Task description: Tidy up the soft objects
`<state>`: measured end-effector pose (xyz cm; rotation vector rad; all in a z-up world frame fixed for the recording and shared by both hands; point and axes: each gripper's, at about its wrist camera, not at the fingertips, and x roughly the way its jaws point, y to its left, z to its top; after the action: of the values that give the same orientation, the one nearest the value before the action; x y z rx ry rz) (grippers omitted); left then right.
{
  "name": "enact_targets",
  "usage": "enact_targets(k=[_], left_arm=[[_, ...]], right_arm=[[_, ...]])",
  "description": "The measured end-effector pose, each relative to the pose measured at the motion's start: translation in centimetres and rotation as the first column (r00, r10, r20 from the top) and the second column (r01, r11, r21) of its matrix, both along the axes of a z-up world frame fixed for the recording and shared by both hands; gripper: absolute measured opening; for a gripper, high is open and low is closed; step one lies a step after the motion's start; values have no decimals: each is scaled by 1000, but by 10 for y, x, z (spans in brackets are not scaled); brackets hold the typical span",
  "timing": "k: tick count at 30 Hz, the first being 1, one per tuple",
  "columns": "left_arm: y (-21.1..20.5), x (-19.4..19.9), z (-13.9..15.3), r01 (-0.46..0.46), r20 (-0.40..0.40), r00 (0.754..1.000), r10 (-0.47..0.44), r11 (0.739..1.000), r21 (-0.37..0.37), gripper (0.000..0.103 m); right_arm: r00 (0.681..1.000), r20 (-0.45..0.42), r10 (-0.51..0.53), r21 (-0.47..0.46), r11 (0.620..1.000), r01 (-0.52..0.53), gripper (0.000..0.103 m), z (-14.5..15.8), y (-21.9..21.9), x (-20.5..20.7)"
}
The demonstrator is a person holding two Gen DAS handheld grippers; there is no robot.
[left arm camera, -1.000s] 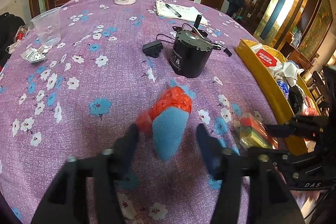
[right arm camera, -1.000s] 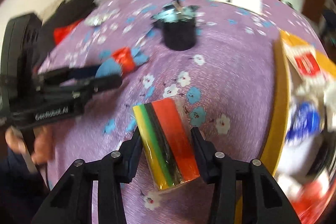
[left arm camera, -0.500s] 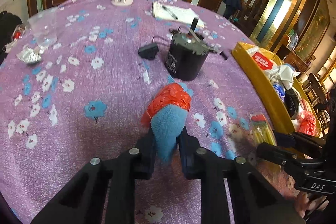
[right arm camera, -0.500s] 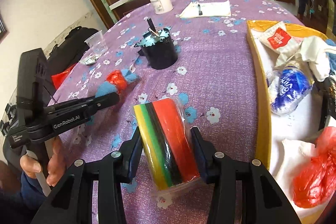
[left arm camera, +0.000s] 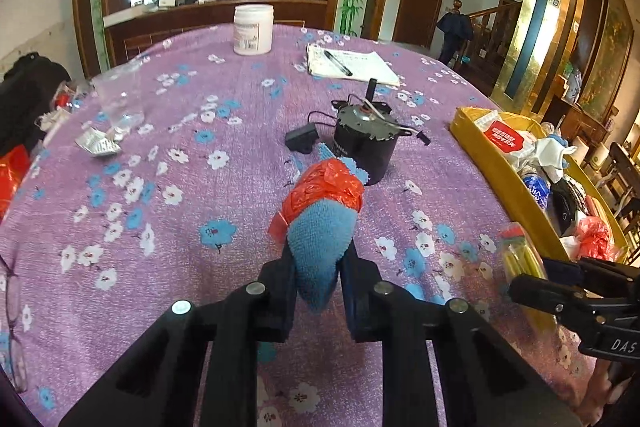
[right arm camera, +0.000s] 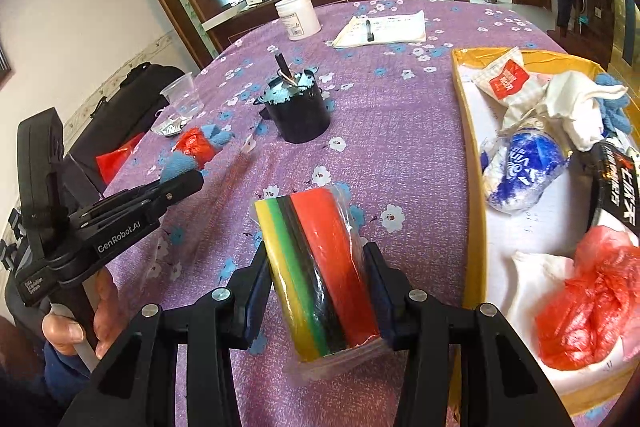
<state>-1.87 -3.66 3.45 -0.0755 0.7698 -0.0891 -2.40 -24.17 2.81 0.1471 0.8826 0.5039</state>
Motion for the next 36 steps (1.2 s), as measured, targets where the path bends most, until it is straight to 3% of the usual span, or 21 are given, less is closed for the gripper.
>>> enact_targets(k=[17,29,36], left_arm=[[-52,-24,28,64,60,996,-70,994,94,18],[-108,-24,39,150,61,985,-159,980,131,18],[-138,-18,44,203,65,975,-214,970,135,18]], right_arm=[[997,53,-48,77,996,44,49,21,-39,-22],[988,73,-139,172,977,125,49,28,-97,-25],[982,63,-180,227,960,162,44,25,-133,-27]])
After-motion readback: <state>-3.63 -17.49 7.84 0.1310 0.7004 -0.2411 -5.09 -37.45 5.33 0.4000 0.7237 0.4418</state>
